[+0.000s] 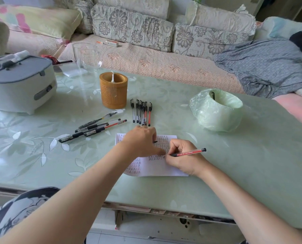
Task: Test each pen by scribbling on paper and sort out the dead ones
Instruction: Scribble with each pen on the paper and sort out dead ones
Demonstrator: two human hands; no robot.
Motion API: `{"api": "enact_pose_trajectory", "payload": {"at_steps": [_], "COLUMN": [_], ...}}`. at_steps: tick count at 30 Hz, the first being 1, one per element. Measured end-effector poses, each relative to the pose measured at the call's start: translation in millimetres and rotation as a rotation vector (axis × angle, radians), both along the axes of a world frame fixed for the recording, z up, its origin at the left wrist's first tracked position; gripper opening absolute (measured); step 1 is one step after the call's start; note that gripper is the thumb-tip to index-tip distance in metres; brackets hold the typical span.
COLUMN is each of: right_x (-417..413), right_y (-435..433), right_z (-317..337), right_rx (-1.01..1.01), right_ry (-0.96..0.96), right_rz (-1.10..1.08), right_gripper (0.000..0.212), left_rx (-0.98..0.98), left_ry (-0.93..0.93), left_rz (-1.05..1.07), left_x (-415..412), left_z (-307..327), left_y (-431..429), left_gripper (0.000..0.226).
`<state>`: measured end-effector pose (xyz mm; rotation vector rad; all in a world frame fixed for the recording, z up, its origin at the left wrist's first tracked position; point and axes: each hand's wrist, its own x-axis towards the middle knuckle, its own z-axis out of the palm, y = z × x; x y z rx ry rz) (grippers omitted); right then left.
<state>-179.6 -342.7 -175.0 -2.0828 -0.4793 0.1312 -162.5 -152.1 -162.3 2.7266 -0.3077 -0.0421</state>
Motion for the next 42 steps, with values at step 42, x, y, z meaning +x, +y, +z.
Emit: {"api": "enact_pose_trajectory", "payload": {"at_steps": [42], "right_x": [-2.9], "right_y": [-2.0], "right_z": [-4.7], "right_rx": [0.005], "right_ry": [-0.027], "right_rz": [0.013], "right_gripper": [0.017], "left_rx": [0.013], "left_ry": [0.027], "left_rz": [0.025], "left_x": [-0.8], "left_z": [3.2], "left_y": [-2.2], "left_gripper": [0.062]}}
